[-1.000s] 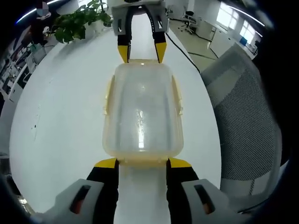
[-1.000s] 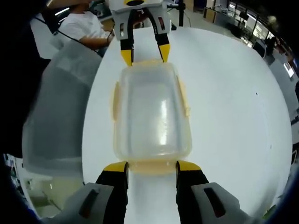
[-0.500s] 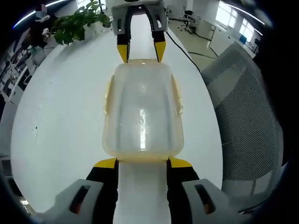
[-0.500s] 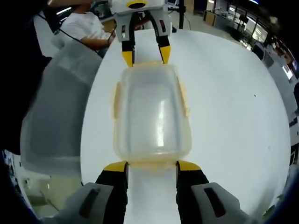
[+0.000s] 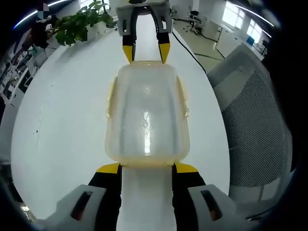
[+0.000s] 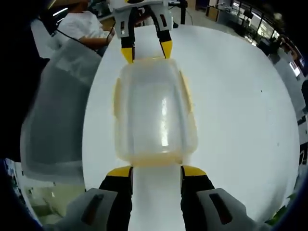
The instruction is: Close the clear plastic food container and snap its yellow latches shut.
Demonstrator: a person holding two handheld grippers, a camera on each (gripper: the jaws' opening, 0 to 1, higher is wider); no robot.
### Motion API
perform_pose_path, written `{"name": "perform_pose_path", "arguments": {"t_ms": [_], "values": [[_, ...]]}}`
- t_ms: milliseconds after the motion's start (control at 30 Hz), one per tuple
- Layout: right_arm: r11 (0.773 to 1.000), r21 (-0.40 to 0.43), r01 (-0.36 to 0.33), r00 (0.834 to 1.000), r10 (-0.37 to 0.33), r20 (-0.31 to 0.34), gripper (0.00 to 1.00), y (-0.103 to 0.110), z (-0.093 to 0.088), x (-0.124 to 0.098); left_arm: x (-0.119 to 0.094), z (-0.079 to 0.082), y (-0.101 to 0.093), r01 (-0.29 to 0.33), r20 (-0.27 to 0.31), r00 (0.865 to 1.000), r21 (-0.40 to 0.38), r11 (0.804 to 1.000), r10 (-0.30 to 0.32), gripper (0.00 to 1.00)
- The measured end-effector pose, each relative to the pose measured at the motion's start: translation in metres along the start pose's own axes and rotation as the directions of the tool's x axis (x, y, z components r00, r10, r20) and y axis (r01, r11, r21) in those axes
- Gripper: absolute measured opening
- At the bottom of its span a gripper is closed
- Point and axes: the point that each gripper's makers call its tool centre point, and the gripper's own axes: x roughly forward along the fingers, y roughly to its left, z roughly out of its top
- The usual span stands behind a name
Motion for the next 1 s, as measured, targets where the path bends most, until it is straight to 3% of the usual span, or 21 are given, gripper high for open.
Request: {"name": "perform_pose_path", "arguments": {"t_ms": [300, 433, 600, 667, 767, 900, 1000], "values": [[0.985, 0.17, -0.017, 0.996, 0.001, 0.094, 0.38, -0.001, 0.005, -0.01, 0.0, -0.002, 0.0, 0.003, 0.009, 1.0, -0.024, 1.0, -0.003, 0.4], [0.963, 0.266, -0.028, 0.991, -0.008, 0.133, 0.37, -0.002, 0.006, -0.012, -0.002, -0.007, 0.001, 0.0, 0.012, 1.0, -0.051, 0.999, 0.001, 0.39], [0.928, 0.371, -0.048, 0.98, -0.029, 0.198, 0.34, -0.006, 0.008, -0.016, -0.005, -0.012, -0.001, 0.005, 0.058, 0.998, -0.144, 0.99, 0.003, 0.38], [0.914, 0.402, -0.049, 0.975, -0.043, 0.217, 0.34, -0.006, 0.008, -0.017, -0.006, -0.015, -0.002, 0.003, 0.073, 0.997, -0.193, 0.981, 0.011, 0.38], [0.892, 0.448, -0.056, 0.972, -0.054, 0.23, 0.35, -0.004, 0.008, -0.017, -0.01, -0.013, -0.004, 0.021, 0.124, 0.992, -0.303, 0.953, 0.017, 0.38], [0.871, 0.488, -0.05, 0.969, -0.076, 0.235, 0.34, -0.003, 0.009, -0.017, -0.015, -0.015, 0.001, 0.003, 0.123, 0.991, -0.361, 0.933, 0.045, 0.36], [0.853, 0.52, -0.039, 0.968, -0.096, 0.231, 0.34, -0.003, 0.008, -0.018, -0.017, -0.012, 0.002, 0.012, 0.145, 0.988, -0.45, 0.893, 0.059, 0.35]]}}
